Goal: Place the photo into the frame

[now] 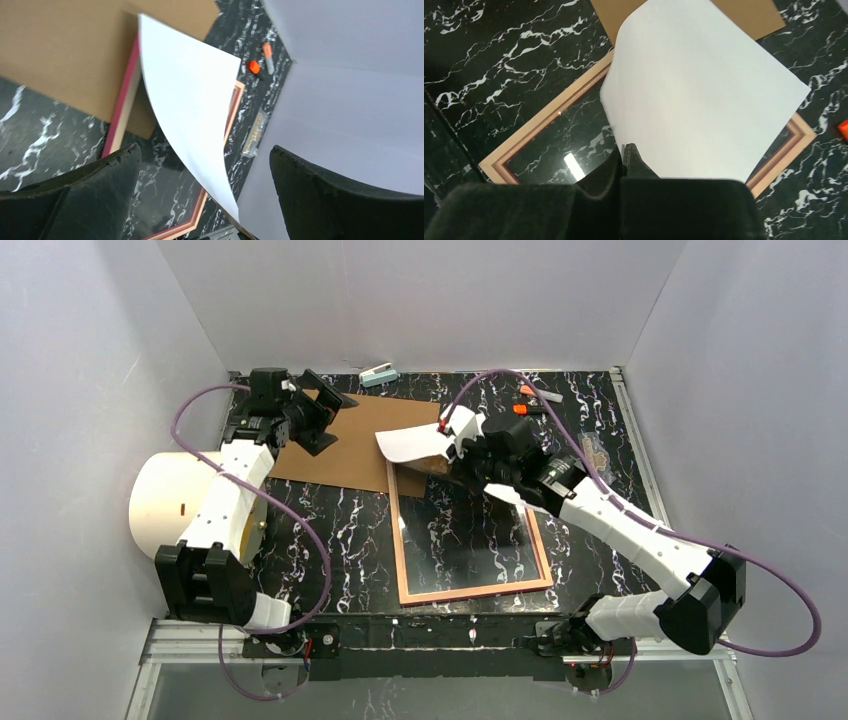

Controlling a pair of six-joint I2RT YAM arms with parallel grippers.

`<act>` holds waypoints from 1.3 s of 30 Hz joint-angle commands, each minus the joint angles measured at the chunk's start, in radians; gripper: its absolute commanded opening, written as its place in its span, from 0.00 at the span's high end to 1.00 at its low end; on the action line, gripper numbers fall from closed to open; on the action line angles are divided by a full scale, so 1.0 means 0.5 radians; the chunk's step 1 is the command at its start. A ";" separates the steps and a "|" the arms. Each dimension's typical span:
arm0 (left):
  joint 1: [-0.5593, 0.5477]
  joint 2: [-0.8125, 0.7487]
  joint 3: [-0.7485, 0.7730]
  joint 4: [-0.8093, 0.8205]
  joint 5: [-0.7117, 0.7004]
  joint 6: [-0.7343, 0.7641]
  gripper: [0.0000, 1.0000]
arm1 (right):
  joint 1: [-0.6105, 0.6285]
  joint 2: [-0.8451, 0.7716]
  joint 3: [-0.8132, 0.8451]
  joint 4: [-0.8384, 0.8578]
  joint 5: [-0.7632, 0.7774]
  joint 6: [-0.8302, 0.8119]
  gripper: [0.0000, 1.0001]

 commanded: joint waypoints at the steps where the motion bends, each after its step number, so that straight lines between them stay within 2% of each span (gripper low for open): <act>1: 0.015 -0.232 -0.231 -0.001 -0.168 -0.084 0.02 | 0.061 -0.179 -0.141 0.142 -0.012 0.125 0.99; 9: -0.124 -0.058 -0.476 0.103 0.214 -0.004 0.02 | 0.065 -0.201 -0.332 0.274 -0.169 0.193 0.99; 13: -0.278 0.078 -0.480 0.181 0.290 0.027 0.02 | 0.065 -0.223 -0.413 0.426 -0.210 0.248 0.99; 16: -0.352 0.153 -0.477 0.222 0.322 -0.007 0.07 | 0.065 -0.234 -0.479 0.512 -0.248 0.271 0.99; 23: -0.388 0.270 -0.601 0.139 0.298 -0.141 0.32 | 0.065 -0.266 -0.591 0.600 -0.329 0.257 0.99; 33: -0.405 0.433 -0.624 0.372 0.391 -0.343 0.43 | 0.065 -0.305 -0.641 0.564 -0.410 0.212 0.99; 37: -0.408 0.450 -0.662 0.470 0.411 -0.437 0.68 | 0.065 -0.293 -0.655 0.558 -0.455 0.212 0.99; 39: -0.408 0.448 -0.666 0.472 0.399 -0.435 0.78 | 0.064 -0.248 -0.610 0.475 -0.500 0.215 0.93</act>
